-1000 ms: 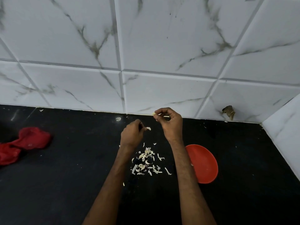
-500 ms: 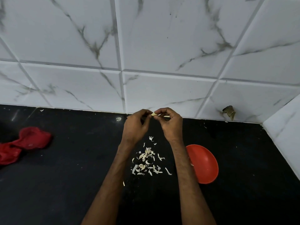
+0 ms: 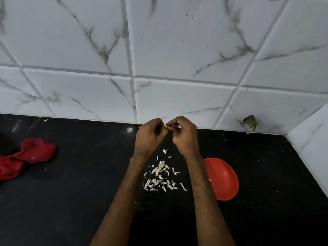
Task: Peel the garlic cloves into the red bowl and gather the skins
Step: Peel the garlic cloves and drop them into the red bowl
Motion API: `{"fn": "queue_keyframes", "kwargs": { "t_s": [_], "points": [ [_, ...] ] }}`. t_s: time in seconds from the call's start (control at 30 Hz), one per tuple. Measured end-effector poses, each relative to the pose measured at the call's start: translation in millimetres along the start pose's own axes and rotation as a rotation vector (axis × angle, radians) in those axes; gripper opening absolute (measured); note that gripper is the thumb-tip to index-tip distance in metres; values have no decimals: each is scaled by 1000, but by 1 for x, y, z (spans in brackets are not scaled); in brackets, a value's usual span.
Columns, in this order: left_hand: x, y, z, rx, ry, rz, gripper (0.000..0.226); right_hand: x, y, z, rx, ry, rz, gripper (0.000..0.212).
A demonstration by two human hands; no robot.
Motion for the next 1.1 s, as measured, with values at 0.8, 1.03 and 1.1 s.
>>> {"fn": "queue_keyframes", "kwargs": {
  "t_s": [0.8,1.03,1.1],
  "points": [
    [1,0,18,-201,525,-16,18,35,17,-20,409,-769,165,18],
    [-1,1,34,-224,363,-28,27,23,14,-31,441,-734,35,17],
    [5,3,35,-225,354,17,24,21,13,-30,428,-711,-11,16]
  ]
}}
Point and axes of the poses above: each hand's wrist, its own y-axis away from the middle knuckle, its own x-axis out of the palm, z = x × y, the point moved 9 cm from there along -y, towards the middle knuckle, and after that the axes turned 9 degrees about y, right-handed, at the moved point
